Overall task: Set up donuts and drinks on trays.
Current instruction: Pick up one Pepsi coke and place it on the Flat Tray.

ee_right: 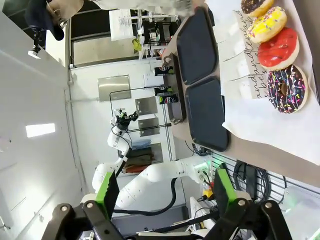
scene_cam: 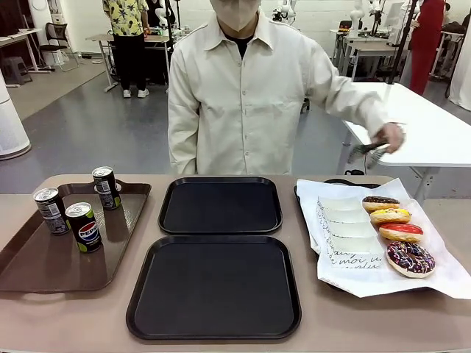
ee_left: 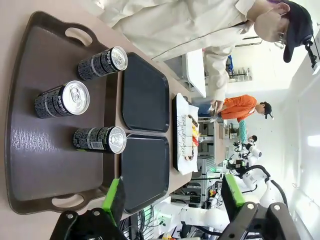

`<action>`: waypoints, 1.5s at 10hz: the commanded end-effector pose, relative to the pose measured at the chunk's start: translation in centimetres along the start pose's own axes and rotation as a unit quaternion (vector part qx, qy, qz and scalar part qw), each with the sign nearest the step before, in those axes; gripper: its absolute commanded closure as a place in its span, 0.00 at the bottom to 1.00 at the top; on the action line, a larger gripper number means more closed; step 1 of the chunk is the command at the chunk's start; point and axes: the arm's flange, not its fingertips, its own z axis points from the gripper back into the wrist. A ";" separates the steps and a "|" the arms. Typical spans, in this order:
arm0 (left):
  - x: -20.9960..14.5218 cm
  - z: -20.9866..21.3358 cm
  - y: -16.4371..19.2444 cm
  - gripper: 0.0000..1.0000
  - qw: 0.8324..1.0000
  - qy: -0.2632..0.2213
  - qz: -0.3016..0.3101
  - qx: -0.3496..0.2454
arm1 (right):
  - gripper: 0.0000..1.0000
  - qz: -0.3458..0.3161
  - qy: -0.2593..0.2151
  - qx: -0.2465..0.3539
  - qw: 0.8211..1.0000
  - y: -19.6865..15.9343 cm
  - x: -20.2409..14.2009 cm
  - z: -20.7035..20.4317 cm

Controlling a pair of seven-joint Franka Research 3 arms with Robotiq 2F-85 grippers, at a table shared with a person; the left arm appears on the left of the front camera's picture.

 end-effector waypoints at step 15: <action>0.0 0.2 0.0 0.00 1.000 -0.002 0.000 -0.008 | 0.00 0.003 -0.002 0.013 1.000 -0.1 0.0 -0.1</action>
